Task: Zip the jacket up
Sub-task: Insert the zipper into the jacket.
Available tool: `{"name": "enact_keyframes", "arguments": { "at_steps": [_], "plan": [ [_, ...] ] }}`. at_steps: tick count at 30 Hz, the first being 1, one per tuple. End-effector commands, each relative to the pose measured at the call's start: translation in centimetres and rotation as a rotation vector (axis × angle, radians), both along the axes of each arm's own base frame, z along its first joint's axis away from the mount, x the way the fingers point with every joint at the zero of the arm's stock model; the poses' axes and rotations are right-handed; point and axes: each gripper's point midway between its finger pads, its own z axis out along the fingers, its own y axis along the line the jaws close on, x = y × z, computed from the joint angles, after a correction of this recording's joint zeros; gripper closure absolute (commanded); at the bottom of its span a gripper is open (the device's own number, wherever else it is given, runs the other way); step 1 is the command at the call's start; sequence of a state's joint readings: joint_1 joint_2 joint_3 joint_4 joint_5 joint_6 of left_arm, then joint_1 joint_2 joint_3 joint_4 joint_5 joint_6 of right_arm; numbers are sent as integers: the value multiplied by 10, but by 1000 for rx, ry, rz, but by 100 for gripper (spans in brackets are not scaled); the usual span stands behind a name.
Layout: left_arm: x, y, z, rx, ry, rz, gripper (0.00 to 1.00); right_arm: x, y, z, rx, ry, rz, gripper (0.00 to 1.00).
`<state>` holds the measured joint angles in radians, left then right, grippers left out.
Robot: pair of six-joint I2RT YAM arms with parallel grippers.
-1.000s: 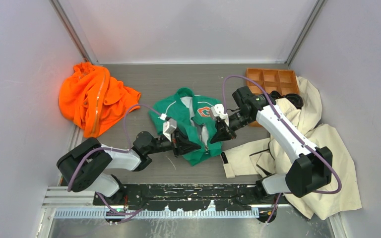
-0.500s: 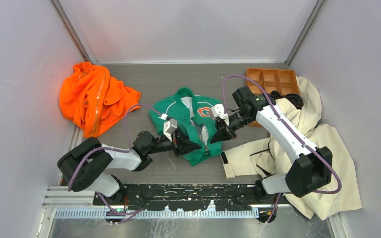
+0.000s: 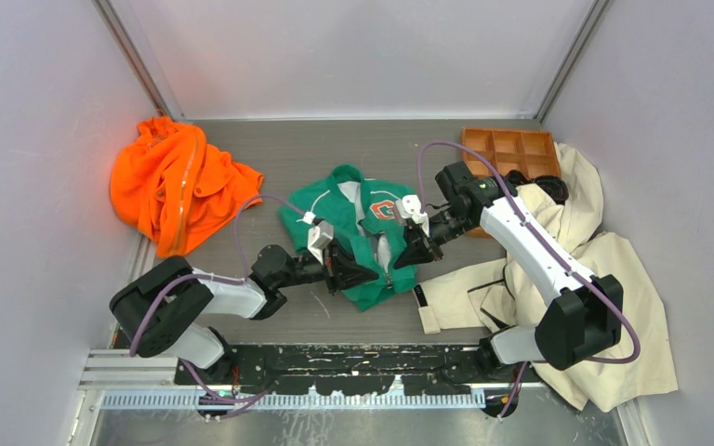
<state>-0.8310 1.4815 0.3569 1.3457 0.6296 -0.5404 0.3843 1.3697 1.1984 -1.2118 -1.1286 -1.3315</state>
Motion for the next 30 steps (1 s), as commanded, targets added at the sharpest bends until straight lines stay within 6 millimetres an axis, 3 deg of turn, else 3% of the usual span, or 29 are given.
{"name": "enact_keyframes", "arguments": {
  "at_steps": [1, 18, 30],
  "plan": [
    [-4, -5, 26, -78, -71, -33, 100, -4, 6, 20, 71, -29, 18, 99],
    [-7, -8, 28, -82, -29, -66, 100, 1, 5, 16, 46, -33, -8, 99],
    [-6, -11, 23, -77, 103, -72, 100, 2, 6, 17, 45, -35, -15, 99]
  ]
}}
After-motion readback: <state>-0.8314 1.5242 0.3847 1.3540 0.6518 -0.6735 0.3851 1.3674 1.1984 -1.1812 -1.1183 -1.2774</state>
